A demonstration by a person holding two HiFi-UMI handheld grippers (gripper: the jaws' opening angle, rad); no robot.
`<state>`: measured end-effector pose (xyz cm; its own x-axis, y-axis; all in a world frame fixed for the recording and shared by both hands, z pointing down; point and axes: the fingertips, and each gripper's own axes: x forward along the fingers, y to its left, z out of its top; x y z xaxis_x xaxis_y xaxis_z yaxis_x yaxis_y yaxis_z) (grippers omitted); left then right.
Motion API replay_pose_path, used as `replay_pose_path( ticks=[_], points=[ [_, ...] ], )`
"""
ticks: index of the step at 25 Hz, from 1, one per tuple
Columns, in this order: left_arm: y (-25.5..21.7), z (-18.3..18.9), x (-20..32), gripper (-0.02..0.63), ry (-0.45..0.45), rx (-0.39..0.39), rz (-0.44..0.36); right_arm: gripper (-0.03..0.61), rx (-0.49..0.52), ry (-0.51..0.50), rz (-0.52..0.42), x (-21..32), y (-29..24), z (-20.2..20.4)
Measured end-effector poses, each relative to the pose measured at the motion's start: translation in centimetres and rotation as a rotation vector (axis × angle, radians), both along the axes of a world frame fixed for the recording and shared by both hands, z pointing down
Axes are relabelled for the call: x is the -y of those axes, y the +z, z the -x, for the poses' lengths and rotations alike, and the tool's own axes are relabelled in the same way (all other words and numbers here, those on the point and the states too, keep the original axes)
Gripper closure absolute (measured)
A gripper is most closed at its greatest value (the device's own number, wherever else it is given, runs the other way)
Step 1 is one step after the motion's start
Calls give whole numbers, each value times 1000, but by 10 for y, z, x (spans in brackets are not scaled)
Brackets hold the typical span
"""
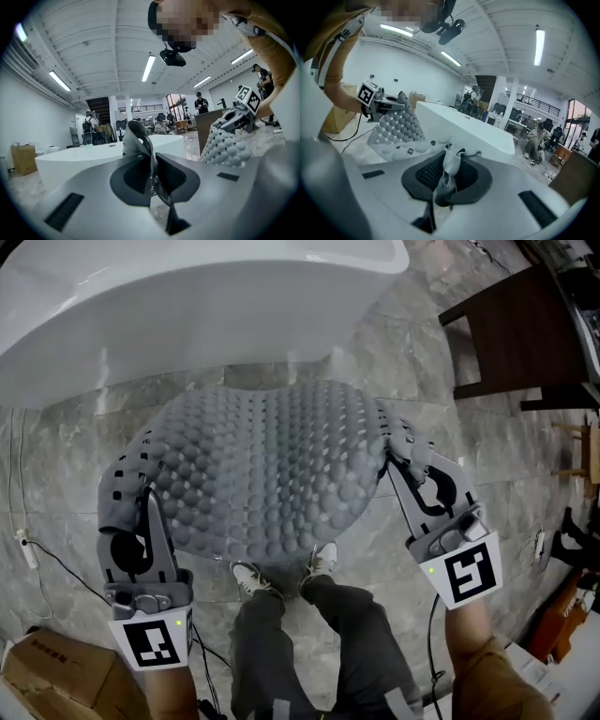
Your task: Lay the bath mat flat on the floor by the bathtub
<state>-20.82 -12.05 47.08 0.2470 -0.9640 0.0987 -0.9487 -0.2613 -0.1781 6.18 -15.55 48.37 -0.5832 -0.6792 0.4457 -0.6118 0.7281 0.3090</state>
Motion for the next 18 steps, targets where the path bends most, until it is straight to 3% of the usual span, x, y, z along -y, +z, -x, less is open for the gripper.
replay_pose_path(
  ticks=[5, 18],
  points=[
    [38, -8, 6, 577, 19, 90, -20, 537, 40, -22, -27, 12, 53, -2],
    [43, -7, 3, 577, 27, 126, -32, 537, 41, -59, -85, 14, 60, -3]
  ],
)
